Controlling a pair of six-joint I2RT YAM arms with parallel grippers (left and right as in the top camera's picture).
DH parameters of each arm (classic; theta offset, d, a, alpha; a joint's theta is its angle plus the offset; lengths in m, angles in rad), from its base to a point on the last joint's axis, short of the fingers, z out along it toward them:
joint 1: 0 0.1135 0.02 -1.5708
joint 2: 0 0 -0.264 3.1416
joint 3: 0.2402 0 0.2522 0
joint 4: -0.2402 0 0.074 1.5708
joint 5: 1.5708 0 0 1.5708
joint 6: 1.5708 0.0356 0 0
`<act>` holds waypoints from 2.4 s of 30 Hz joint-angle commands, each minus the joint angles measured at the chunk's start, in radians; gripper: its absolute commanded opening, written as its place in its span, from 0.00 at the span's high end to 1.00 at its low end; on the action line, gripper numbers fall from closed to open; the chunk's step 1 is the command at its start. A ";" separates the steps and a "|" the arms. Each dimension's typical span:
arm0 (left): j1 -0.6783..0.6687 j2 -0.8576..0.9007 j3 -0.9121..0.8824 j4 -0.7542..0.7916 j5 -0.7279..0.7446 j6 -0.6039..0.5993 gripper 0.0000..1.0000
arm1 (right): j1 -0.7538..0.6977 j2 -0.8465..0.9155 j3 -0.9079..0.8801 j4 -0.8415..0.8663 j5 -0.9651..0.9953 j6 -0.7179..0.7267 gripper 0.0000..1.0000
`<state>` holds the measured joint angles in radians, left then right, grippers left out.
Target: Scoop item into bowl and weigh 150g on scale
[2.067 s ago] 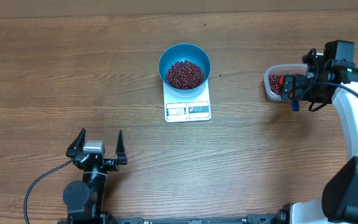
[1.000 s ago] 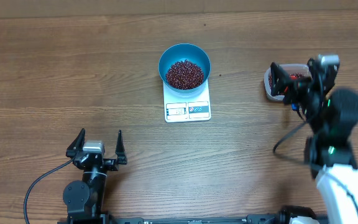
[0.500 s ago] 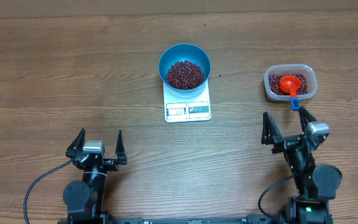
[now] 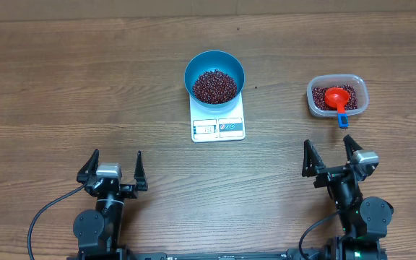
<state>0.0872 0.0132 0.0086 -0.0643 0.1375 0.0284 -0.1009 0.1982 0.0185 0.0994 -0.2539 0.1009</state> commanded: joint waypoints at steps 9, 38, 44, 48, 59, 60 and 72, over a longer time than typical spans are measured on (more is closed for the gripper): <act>0.006 -0.009 -0.004 -0.003 -0.007 -0.009 0.00 | 0.027 -0.189 -0.011 -0.162 0.014 -0.111 0.00; 0.006 -0.009 -0.004 -0.003 -0.007 -0.010 0.00 | 0.048 -0.196 -0.011 -0.164 0.044 -0.129 0.00; 0.006 -0.009 -0.004 -0.003 -0.007 -0.010 0.00 | 0.048 -0.196 -0.011 -0.164 0.043 -0.129 0.00; 0.006 -0.009 -0.004 -0.003 -0.007 -0.009 0.00 | 0.048 -0.196 -0.011 -0.164 0.043 -0.129 0.00; 0.006 -0.009 -0.004 -0.003 -0.007 -0.010 0.00 | 0.048 -0.195 -0.011 -0.164 0.043 -0.129 0.00; 0.006 -0.009 -0.004 -0.003 -0.007 -0.010 0.00 | 0.048 -0.195 -0.011 -0.164 0.043 -0.129 0.00; 0.006 -0.009 -0.004 -0.003 -0.007 -0.010 0.00 | 0.048 -0.195 -0.011 -0.164 0.043 -0.129 0.00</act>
<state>0.0872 0.0132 0.0086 -0.0643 0.1375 0.0284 -0.0582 0.0147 0.0185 -0.0677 -0.2207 -0.0257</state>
